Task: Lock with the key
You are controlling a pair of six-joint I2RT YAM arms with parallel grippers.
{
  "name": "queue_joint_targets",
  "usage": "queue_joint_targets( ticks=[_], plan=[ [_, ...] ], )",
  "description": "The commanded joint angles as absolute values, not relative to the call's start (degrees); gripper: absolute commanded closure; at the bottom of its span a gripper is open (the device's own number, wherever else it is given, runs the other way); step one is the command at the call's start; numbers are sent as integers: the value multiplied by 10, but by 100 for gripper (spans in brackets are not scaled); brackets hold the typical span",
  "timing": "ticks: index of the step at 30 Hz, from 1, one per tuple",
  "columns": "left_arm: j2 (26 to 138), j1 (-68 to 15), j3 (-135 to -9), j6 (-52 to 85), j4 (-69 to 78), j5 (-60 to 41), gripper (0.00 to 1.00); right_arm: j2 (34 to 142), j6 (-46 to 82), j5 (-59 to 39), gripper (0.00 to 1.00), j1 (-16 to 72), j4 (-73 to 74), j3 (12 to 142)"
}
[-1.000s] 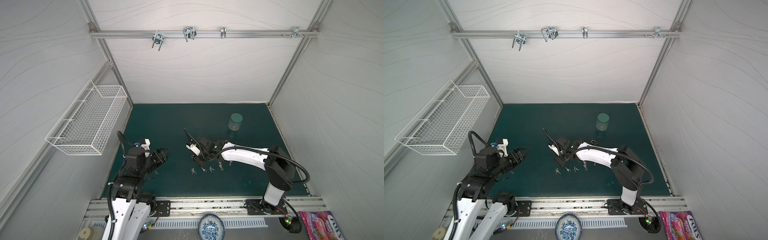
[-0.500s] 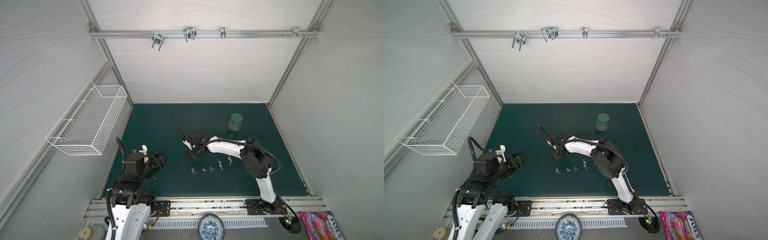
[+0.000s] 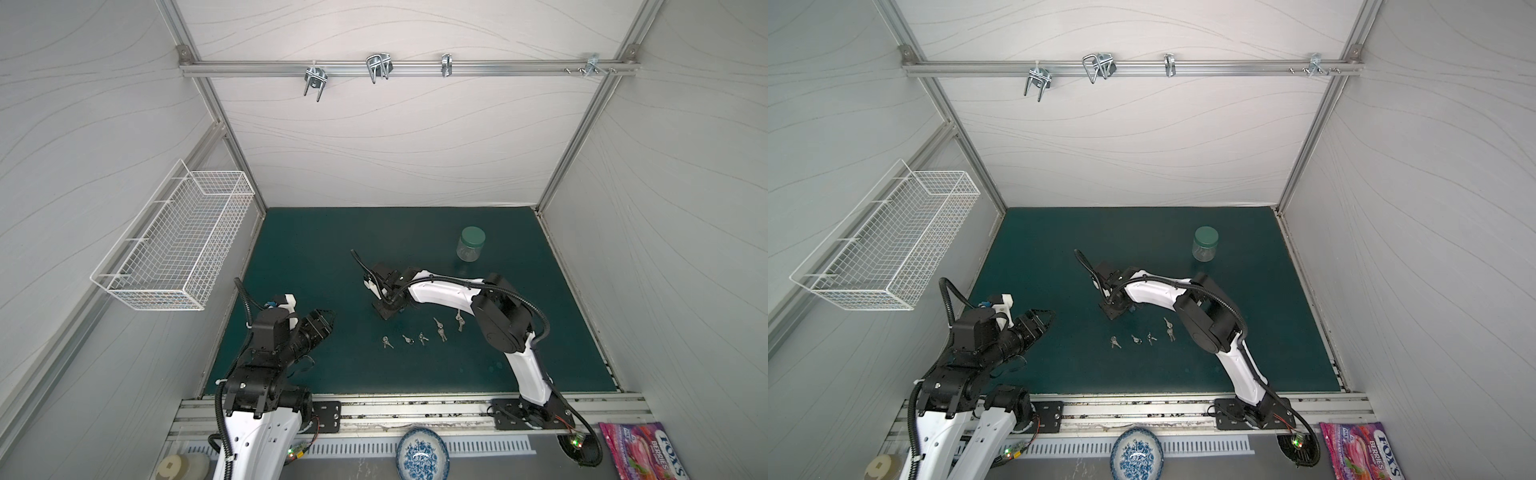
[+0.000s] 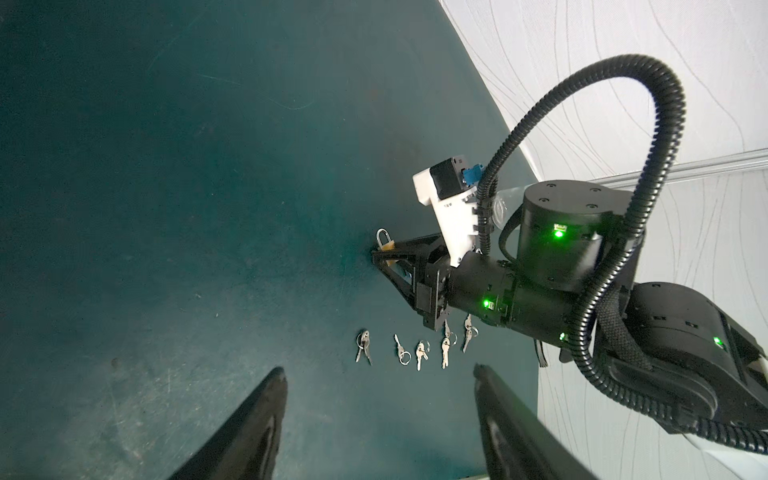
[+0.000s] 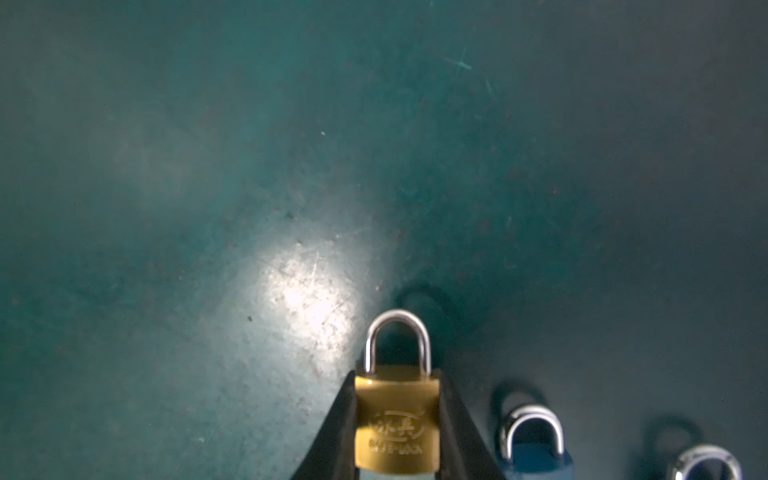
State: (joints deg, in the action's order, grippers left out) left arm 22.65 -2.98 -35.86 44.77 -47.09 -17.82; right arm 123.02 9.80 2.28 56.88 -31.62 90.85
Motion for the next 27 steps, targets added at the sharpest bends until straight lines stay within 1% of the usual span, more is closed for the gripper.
queue_joint_targets(
  ticks=[1, 4, 6, 8, 12, 13, 15, 17, 19, 22, 23, 24, 25, 27],
  plan=[
    [232, -26, -377, 444, -462, -178, 28, 1235, 105, 13, 68, 568, -335, 904],
    [233, -26, -384, 437, -463, -175, 26, 1227, 104, 7, 60, 569, -335, 905],
    [234, -27, -393, 432, -462, -176, 23, 1214, 103, 2, 52, 569, -335, 907],
    [238, -26, -408, 420, -463, -170, 19, 1199, 100, -2, 47, 569, -337, 912],
    [255, -26, -451, 386, -477, -136, 9, 1130, 88, 0, 44, 567, -344, 914],
    [259, -26, -460, 379, -473, -131, 7, 1104, 83, -4, 42, 568, -337, 905],
    [271, -26, -475, 371, -456, -115, 2, 1027, 73, -15, 30, 567, -289, 857],
    [284, -27, -487, 379, -446, -79, 1, 953, 73, -13, 16, 563, -243, 804],
    [299, -26, -484, 393, -417, -69, 1, 883, 84, -13, 7, 557, -205, 751],
    [329, -28, -459, 419, -334, -93, 1, 782, 78, 9, 3, 555, -146, 663],
    [342, -29, -450, 429, -303, -100, 1, 752, 71, 29, 1, 553, -137, 639],
    [355, -35, -441, 436, -279, -101, 1, 723, 61, 53, 1, 549, -124, 615],
    [367, -42, -438, 435, -262, -93, 1, 699, 54, 74, 1, 543, -110, 593],
    [389, -84, -428, 423, -223, -37, 1, 643, 50, 117, 1, 516, -79, 542]
  ],
)
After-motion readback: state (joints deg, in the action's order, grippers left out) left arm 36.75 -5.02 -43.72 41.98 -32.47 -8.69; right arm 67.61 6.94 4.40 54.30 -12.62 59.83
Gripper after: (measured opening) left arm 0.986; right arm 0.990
